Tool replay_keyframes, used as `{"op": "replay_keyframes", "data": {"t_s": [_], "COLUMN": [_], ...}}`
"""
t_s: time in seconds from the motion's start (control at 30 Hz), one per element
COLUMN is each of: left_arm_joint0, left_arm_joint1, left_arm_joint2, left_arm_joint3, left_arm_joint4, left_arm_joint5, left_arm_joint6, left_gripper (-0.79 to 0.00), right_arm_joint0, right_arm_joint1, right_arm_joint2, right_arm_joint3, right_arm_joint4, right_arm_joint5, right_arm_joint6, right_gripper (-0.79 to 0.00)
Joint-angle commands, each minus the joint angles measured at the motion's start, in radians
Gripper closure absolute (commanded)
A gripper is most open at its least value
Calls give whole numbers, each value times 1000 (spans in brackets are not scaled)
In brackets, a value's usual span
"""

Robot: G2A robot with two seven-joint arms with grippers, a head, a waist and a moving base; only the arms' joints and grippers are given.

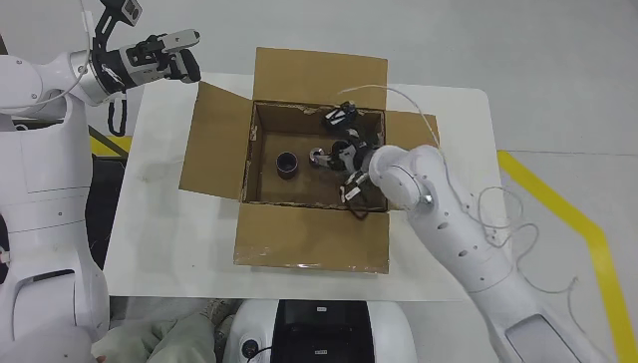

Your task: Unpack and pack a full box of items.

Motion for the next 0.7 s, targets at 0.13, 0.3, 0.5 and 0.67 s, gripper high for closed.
{"op": "replay_keyframes", "data": {"t_s": [0.13, 0.3, 0.5, 0.67], "left_arm_joint0": [0, 0, 0, 0], "left_arm_joint1": [0, 0, 0, 0], "left_arm_joint2": [0, 0, 0, 0], "left_arm_joint3": [0, 0, 0, 0], "left_arm_joint4": [0, 0, 0, 0], "left_arm_joint5": [0, 0, 0, 0], "left_arm_joint6": [0, 0, 0, 0], "left_gripper": [-785, -785, -785, -785], "right_arm_joint0": [-97, -175, -259, -329], "right_arm_joint1": [23, 40, 63, 84], "right_arm_joint2": [78, 150, 268, 377], "right_arm_joint3": [-150, -238, -295, -328], "right_arm_joint4": [25, 124, 271, 432], "right_arm_joint5": [-52, -138, -228, -319], "right_arm_joint6": [-28, -36, -42, -26], "right_gripper": [-656, -650, -637, -656]}}
